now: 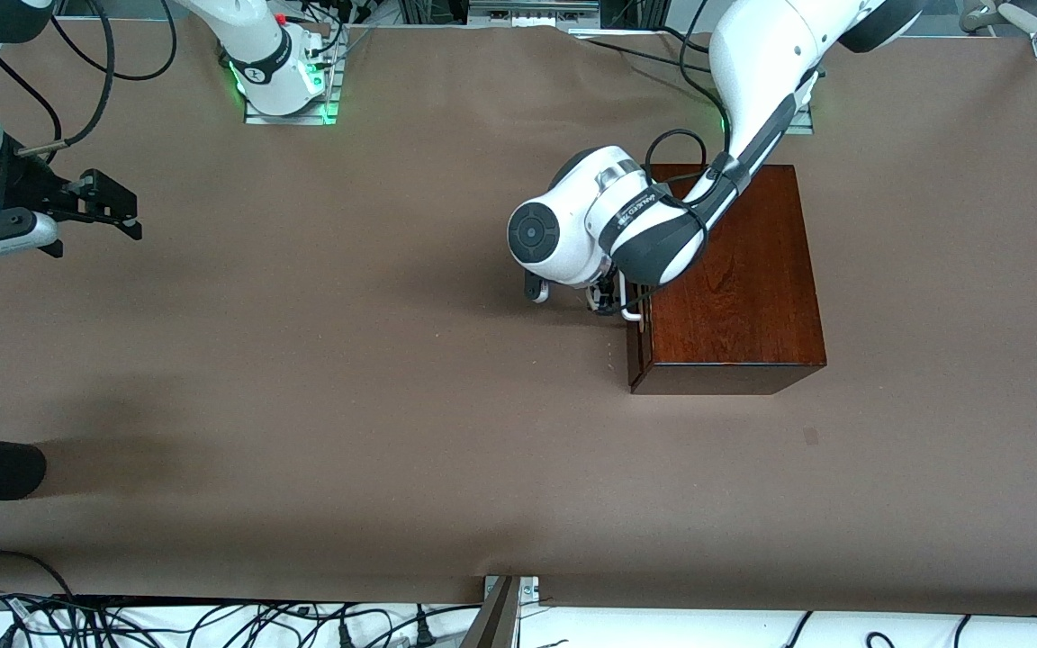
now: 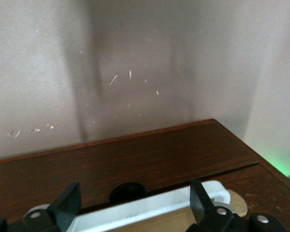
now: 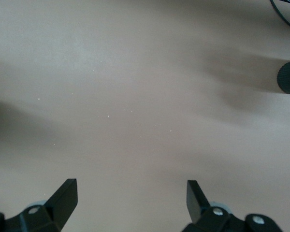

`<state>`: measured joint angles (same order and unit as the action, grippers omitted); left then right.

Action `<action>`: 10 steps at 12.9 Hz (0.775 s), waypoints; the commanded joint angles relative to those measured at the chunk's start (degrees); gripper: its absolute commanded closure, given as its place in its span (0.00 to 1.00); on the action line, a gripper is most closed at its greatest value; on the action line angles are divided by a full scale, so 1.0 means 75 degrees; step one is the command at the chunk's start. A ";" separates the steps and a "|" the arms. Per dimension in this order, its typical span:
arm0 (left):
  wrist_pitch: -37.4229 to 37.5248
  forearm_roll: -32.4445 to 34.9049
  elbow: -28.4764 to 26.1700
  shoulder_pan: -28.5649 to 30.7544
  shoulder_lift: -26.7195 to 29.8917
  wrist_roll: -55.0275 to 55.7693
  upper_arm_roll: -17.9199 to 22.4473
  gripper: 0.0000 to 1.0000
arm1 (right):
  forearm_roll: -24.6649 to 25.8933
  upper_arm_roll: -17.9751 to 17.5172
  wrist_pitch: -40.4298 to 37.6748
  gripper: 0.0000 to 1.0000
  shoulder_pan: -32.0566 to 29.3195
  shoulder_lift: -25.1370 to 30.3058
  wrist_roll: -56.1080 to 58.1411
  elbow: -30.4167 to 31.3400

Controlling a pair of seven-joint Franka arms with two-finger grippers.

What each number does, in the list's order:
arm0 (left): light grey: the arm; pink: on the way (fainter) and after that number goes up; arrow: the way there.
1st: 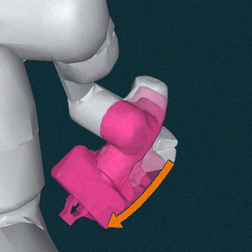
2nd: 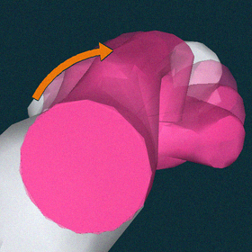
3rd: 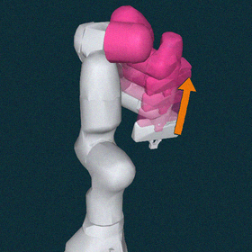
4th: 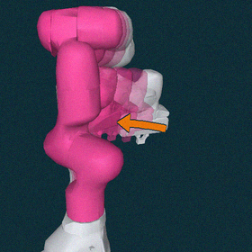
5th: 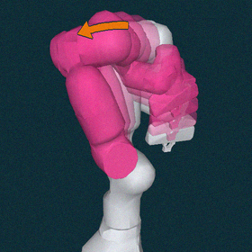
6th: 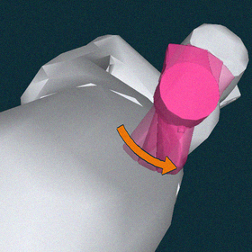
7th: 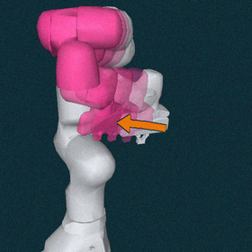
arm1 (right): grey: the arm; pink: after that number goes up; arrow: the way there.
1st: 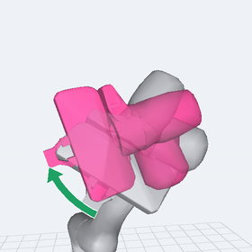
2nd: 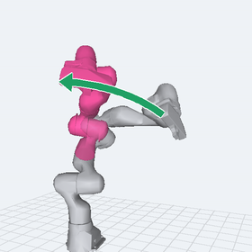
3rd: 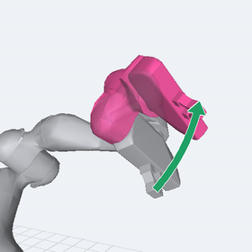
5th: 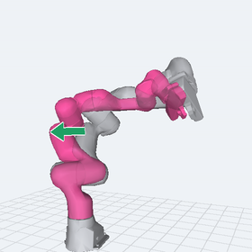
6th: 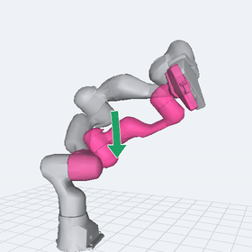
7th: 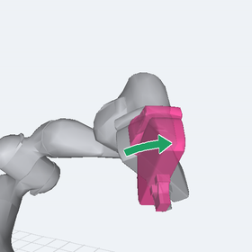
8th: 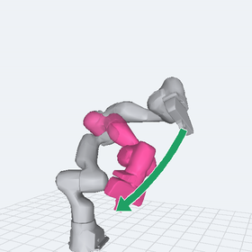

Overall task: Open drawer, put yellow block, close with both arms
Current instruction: 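Push the drawer shut into the box with the left gripper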

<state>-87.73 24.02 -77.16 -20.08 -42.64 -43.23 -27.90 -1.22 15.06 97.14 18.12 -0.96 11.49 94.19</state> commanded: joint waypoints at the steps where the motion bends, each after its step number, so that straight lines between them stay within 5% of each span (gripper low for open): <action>1: 0.0026 0.0055 0.0313 0.0214 0.0400 -0.0260 -0.0017 0.00 | 0.0069 -0.0027 -0.0166 0.00 0.0010 0.0035 -0.0067 -0.0125; 4: 0.0072 -0.0236 0.1379 0.0263 0.0528 -0.0154 -0.0018 0.00 | 0.0069 -0.0027 -0.0190 0.00 0.0010 0.0047 -0.0020 -0.0125; 10: 0.0530 -0.0215 0.2027 0.1349 0.1371 -0.0143 0.0041 0.00 | 0.0069 -0.0015 -0.0213 0.00 0.0010 0.0047 -0.0067 -0.0125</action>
<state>-84.97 23.33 -62.90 -13.72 -33.95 -43.26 -27.63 -1.22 15.05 96.83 18.12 -0.95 11.49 93.99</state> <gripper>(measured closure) 0.000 0.000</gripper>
